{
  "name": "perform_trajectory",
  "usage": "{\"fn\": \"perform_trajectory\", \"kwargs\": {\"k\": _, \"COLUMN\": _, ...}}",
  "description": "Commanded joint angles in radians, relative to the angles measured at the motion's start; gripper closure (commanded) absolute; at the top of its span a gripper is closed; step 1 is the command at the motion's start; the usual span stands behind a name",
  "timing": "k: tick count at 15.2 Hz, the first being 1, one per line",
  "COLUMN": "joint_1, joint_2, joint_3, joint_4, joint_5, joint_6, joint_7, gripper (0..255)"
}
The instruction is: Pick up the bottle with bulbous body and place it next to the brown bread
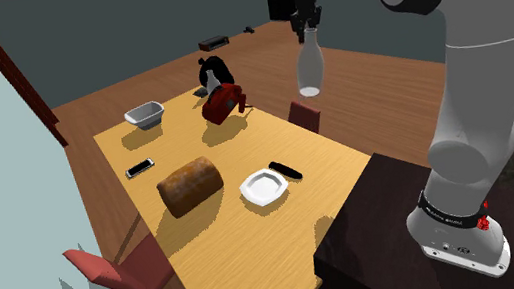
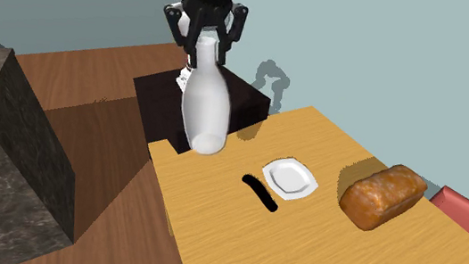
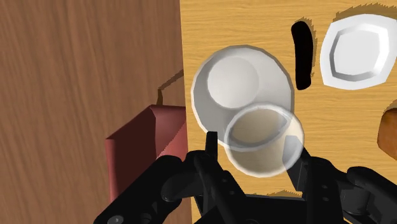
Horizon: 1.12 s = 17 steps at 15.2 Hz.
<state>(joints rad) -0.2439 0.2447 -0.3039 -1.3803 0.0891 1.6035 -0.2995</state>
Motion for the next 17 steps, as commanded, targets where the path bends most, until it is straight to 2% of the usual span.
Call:
{"fn": "perform_trajectory", "kwargs": {"k": 1, "joint_1": -0.003, "joint_2": 0.011, "joint_3": 0.000, "joint_4": 0.045, "joint_5": 0.003, "joint_6": -0.035, "joint_7": 0.001, "gripper": 255}}
{"fn": "perform_trajectory", "kwargs": {"k": 2, "joint_1": -0.004, "joint_2": 0.013, "joint_3": 0.000, "joint_4": 0.053, "joint_5": 0.004, "joint_6": -0.041, "joint_7": 0.000, "gripper": 255}}
{"fn": "perform_trajectory", "kwargs": {"k": 10, "joint_1": 0.125, "joint_2": -0.118, "joint_3": 0.069, "joint_4": -0.116, "joint_5": -0.042, "joint_6": 0.009, "joint_7": 0.189, "gripper": 255}}
{"fn": "perform_trajectory", "kwargs": {"k": 17, "joint_1": 0.218, "joint_2": -0.172, "joint_3": 0.143, "joint_4": -0.183, "joint_5": -0.058, "joint_6": 0.027, "joint_7": 0.355, "gripper": 255}}
